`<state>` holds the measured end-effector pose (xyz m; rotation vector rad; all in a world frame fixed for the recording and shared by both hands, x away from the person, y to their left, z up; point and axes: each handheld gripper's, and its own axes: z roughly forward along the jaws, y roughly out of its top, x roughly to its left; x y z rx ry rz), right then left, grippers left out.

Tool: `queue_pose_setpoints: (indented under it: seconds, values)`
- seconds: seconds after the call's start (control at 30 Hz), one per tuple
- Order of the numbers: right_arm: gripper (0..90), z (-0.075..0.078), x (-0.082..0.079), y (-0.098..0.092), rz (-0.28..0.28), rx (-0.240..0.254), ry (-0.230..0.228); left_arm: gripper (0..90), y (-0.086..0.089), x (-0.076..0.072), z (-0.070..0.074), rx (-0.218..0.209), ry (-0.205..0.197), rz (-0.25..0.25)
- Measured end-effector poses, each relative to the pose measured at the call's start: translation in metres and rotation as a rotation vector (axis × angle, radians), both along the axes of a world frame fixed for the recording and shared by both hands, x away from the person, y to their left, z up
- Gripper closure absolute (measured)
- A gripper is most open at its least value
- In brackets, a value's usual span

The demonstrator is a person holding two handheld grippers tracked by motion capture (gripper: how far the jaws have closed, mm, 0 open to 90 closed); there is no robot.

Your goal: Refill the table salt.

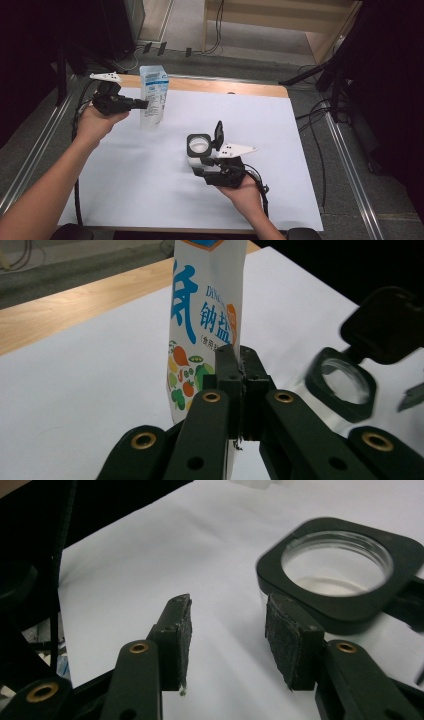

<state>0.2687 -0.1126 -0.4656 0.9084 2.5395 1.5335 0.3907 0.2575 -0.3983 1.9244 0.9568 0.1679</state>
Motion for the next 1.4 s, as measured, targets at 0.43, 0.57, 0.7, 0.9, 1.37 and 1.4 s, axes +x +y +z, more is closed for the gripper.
queue_pose_setpoints:
  seconds: [0.43, 0.57, 0.7, 0.9, 1.37, 1.4]
  values:
    - [54.0, -0.005, 0.005, -0.043, -0.069, 0.009, 0.035, 90.0, 0.001, 0.021, -0.035, 0.042, 0.022, 0.035]
    - [54.1, -0.007, 0.008, -0.056, -0.102, 0.021, 0.060, 90.0, 0.004, 0.020, -0.041, 0.014, 0.020, 0.036]
    - [54.2, -0.007, 0.009, -0.068, -0.134, 0.024, 0.054, 90.0, 0.008, 0.016, -0.048, 0.005, 0.033, 0.034]
    - [54.7, -0.008, 0.016, -0.085, -0.191, 0.019, 0.048, 90.0, 0.007, 0.004, -0.048, 0.056, 0.008, 0.008]
    - [55.7, -0.009, 0.035, -0.098, -0.289, 0.035, 0.060, 90.0, 0.017, -0.020, -0.061, 0.061, 0.013, 0.051]
    - [55.8, -0.010, 0.036, -0.097, -0.286, 0.037, 0.059, 89.9, 0.017, -0.021, -0.060, 0.067, 0.012, 0.053]
